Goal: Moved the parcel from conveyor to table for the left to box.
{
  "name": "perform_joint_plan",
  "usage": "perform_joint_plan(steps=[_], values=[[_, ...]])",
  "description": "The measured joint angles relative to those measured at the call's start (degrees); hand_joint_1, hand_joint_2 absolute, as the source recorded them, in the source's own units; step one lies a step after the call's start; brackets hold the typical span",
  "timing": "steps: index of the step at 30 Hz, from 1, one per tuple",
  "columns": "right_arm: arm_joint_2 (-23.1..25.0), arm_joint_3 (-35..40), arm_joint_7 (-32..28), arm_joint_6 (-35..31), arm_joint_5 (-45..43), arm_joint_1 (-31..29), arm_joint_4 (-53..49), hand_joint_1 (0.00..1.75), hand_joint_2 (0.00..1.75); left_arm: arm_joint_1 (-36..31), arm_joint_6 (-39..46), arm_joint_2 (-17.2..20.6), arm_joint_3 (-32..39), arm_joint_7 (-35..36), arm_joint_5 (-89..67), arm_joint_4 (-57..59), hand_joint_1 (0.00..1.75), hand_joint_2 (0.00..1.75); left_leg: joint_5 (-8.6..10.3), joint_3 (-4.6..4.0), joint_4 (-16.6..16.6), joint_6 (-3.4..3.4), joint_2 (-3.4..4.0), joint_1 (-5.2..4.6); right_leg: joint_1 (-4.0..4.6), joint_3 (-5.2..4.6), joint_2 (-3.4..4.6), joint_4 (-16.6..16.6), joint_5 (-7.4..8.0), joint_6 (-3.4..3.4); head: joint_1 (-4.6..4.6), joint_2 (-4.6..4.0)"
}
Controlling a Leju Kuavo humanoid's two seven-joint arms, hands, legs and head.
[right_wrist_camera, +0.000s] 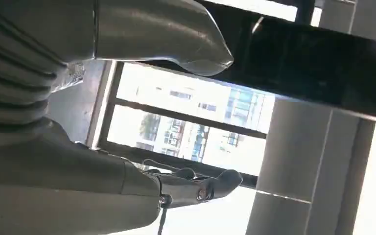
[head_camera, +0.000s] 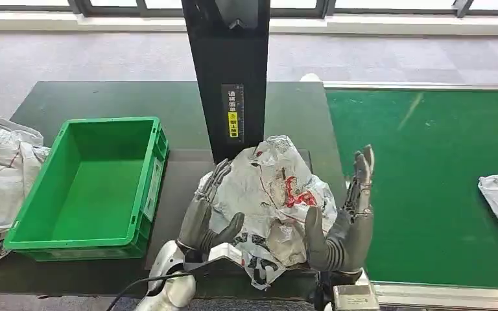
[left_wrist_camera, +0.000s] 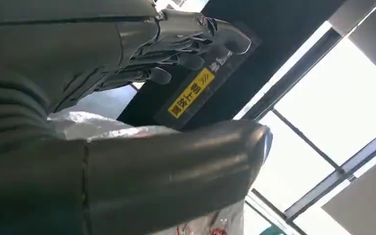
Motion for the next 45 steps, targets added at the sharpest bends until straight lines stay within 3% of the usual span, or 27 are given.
perform_joint_plan(steps=[6,21,22,33,45], values=[[-0.6,-0.6,0.0,5.3,-3.1,-1.2,-1.9,0.00,1.75,-1.2,-0.5,0.1,-3.3,7.6,-14.2,5.2,0.00,1.75,0.06,0.04,0.0,-0.02,0.02,0.00,0.02,0.02,0.03,0.0,0.03,0.00,0.00,0.00],[-0.8,-1.6,0.0,7.8,-2.4,-1.8,-2.6,0.00,1.75,-7.1,-1.6,-0.8,-5.0,18.0,-27.8,21.4,0.00,1.75,0.07,0.04,0.0,-0.02,0.02,0.01,0.01,0.03,0.02,0.0,0.02,0.00,-0.02,0.00],[-0.8,-1.6,0.0,7.8,-2.5,-1.8,-2.6,0.00,1.75,-7.4,-1.6,-0.8,-5.0,18.0,-28.0,22.2,1.75,1.75,0.07,0.03,0.0,-0.02,0.01,0.01,0.01,0.03,0.02,0.0,0.02,0.00,-0.02,0.00],[-0.8,-1.8,0.0,7.4,-2.4,-0.8,-2.8,0.00,1.75,-8.0,1.3,-1.1,-4.9,18.0,-28.0,24.6,1.75,1.75,0.07,0.04,0.0,-0.02,0.01,0.01,0.01,0.05,0.02,0.0,0.02,-0.01,-0.02,0.00],[-2.2,-1.8,0.0,6.3,-6.5,2.2,-4.5,0.00,1.75,-4.3,5.0,-0.5,-3.3,15.1,-27.0,17.8,1.75,1.75,0.05,0.00,0.0,-0.02,0.01,0.02,0.01,0.03,0.01,0.0,0.02,-0.01,0.00,0.00]])
